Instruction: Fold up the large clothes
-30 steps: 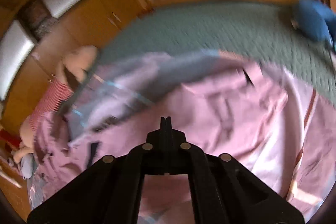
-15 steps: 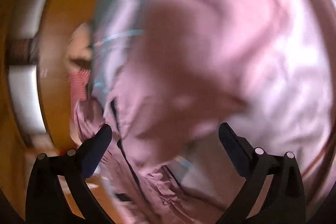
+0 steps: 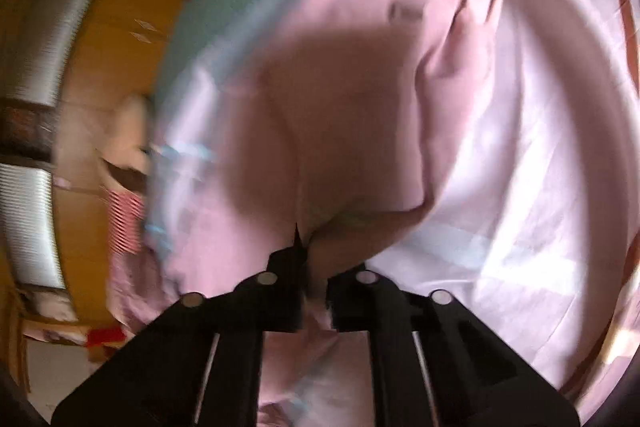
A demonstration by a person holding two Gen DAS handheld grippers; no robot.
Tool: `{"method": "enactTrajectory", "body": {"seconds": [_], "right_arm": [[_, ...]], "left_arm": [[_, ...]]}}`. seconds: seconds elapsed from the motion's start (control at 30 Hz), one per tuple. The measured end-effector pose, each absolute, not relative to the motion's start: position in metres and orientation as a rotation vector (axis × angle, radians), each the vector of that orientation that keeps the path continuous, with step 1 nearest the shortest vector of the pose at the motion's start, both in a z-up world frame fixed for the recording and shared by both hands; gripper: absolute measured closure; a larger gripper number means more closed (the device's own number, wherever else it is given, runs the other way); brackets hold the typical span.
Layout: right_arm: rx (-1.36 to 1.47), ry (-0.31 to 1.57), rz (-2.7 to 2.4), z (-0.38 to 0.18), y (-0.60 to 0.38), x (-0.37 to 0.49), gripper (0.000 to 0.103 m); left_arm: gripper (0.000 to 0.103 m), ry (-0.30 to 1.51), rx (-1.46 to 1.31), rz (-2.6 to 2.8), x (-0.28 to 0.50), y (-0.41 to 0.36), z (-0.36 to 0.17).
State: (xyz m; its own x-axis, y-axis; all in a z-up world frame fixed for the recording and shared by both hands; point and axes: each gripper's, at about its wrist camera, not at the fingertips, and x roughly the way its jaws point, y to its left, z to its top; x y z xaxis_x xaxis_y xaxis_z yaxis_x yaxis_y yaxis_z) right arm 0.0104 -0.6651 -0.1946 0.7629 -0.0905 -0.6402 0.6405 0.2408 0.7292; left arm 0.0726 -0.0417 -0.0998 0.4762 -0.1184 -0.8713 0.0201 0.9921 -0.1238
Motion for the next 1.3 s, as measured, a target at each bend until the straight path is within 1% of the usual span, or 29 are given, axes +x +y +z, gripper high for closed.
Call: {"method": "enactTrajectory", "body": {"seconds": [0.07, 0.13, 0.2, 0.27, 0.33, 0.4, 0.47, 0.57, 0.6, 0.67, 0.73, 0.77, 0.87, 0.97, 1.07, 1.1, 1.13, 1.17, 1.2, 1.3], "right_arm": [[1.062, 0.448, -0.484, -0.148, -0.640, 0.016, 0.098], [0.798, 0.391, -0.384, -0.091, -0.586, 0.027, 0.098], [0.585, 0.377, -0.267, -0.059, -0.530, 0.036, 0.098], [0.395, 0.381, -0.139, -0.040, -0.463, 0.044, 0.098], [0.272, 0.429, 0.042, -0.041, -0.393, 0.054, 0.098], [0.156, 0.520, 0.213, -0.052, -0.332, 0.066, 0.098], [-0.072, 0.657, 0.351, -0.085, -0.258, 0.074, 0.098], [-0.386, 0.855, 0.456, -0.144, -0.180, 0.068, 0.098], [-0.467, 0.879, 0.453, -0.156, -0.164, 0.063, 0.092], [-0.626, 0.864, 0.447, -0.177, -0.148, 0.041, 0.076], [-0.761, 0.794, 0.481, -0.187, -0.136, 0.020, 0.027], [-0.820, 0.720, 0.506, -0.185, -0.129, 0.007, 0.022], [-0.873, 0.663, 0.618, -0.180, -0.123, -0.013, 0.021], [-0.792, 0.650, 0.701, -0.160, -0.138, -0.016, 0.021], [-0.624, 0.656, 0.656, -0.136, -0.162, 0.008, 0.021], [-0.543, 0.663, 0.604, -0.128, -0.176, 0.024, 0.017], [-0.460, 0.673, 0.553, -0.121, -0.189, 0.039, 0.010], [-0.357, 0.694, 0.489, -0.116, -0.206, 0.055, 0.008], [-0.287, 0.724, 0.442, -0.112, -0.217, 0.068, 0.007], [-0.063, 0.853, 0.365, -0.126, -0.253, 0.096, 0.007]], "left_arm": [[0.002, 1.065, -0.093, -0.086, 0.072, -0.043, -0.098], [0.002, 1.063, -0.098, -0.089, 0.072, -0.043, -0.097], [0.002, 1.061, -0.105, -0.087, 0.072, -0.042, -0.096], [0.002, 1.056, -0.113, -0.074, 0.071, -0.039, -0.094], [0.002, 1.047, -0.129, -0.035, 0.072, -0.031, -0.092], [0.002, 1.021, -0.169, 0.043, 0.072, -0.014, -0.087], [0.002, 1.000, -0.211, 0.109, 0.072, 0.005, -0.083], [0.002, 0.981, -0.301, 0.197, 0.071, 0.036, -0.080], [0.002, 0.978, -0.332, 0.210, 0.071, 0.045, -0.080], [0.002, 0.980, -0.366, 0.216, 0.071, 0.055, -0.080], [0.002, 0.985, -0.382, 0.212, 0.071, 0.060, -0.080], [0.002, 0.989, -0.380, 0.211, 0.071, 0.061, -0.079], [0.002, 1.005, -0.344, 0.211, 0.072, 0.056, -0.081], [0.002, 1.006, -0.321, 0.226, 0.072, 0.054, -0.083], [0.002, 1.013, -0.323, 0.212, 0.072, 0.053, -0.085], [0.002, 1.012, -0.323, 0.214, 0.072, 0.054, -0.085], [0.002, 1.008, -0.328, 0.216, 0.072, 0.055, -0.085], [0.002, 1.004, -0.337, 0.213, 0.072, 0.057, -0.084], [0.002, 1.001, -0.351, 0.204, 0.072, 0.059, -0.084], [0.002, 1.038, -0.425, 0.131, 0.076, 0.065, -0.090]]}}
